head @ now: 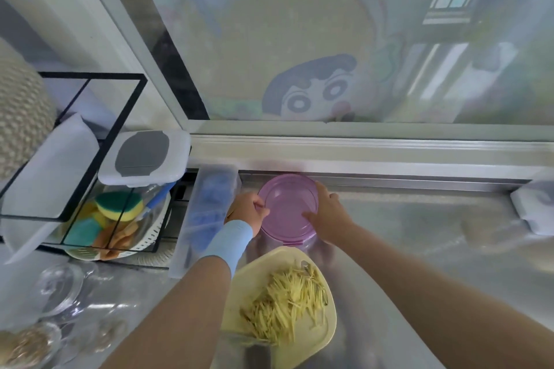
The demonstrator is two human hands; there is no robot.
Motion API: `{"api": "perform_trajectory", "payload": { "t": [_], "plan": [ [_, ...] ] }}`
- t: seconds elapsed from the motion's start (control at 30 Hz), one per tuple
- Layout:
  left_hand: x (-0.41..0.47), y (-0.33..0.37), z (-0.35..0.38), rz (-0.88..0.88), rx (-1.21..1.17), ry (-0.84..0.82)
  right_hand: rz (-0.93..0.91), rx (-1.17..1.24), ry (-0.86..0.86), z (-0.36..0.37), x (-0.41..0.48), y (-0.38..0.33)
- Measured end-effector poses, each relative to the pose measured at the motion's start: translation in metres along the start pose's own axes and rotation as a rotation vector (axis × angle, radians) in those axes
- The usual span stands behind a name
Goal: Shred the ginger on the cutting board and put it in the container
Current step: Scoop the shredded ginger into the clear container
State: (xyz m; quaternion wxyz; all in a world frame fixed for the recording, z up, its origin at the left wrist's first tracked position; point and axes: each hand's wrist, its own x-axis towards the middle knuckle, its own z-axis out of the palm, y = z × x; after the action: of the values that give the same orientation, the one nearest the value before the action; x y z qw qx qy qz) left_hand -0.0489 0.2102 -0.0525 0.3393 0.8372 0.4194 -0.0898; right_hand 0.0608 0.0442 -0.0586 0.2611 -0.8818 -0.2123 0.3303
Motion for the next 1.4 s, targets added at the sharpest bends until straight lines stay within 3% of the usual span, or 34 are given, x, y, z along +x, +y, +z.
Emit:
{"api": "perform_trajectory", "payload": {
  "t": [0.23,0.4,0.53,0.8,0.93,1.1,1.3,1.4],
  "plan": [
    [0.013,-0.014,0.003,-0.146,-0.216,-0.126,0.208,0.325,0.004,0.003,0.013,0.011],
    [0.017,-0.011,0.001,-0.176,-0.25,-0.189,0.266,0.384,-0.052,0.001,0.019,0.01],
    [0.011,-0.008,-0.002,-0.13,-0.129,-0.15,0.312,0.413,-0.094,0.001,0.021,0.01],
    [0.012,0.005,-0.001,-0.043,-0.023,-0.121,0.227,0.207,-0.005,0.003,0.016,0.016],
    [0.019,0.027,0.002,0.097,0.134,-0.161,0.016,-0.089,0.066,-0.012,0.023,-0.004],
    [0.05,0.04,-0.001,0.086,0.111,-0.18,-0.125,-0.242,0.207,-0.023,0.059,-0.023],
    [0.078,0.037,-0.016,0.092,0.155,-0.333,-0.157,-0.32,0.202,-0.017,0.068,-0.021],
    [0.082,0.032,-0.013,0.094,0.13,-0.39,-0.144,-0.401,0.119,-0.009,0.064,-0.015]
  ]
}}
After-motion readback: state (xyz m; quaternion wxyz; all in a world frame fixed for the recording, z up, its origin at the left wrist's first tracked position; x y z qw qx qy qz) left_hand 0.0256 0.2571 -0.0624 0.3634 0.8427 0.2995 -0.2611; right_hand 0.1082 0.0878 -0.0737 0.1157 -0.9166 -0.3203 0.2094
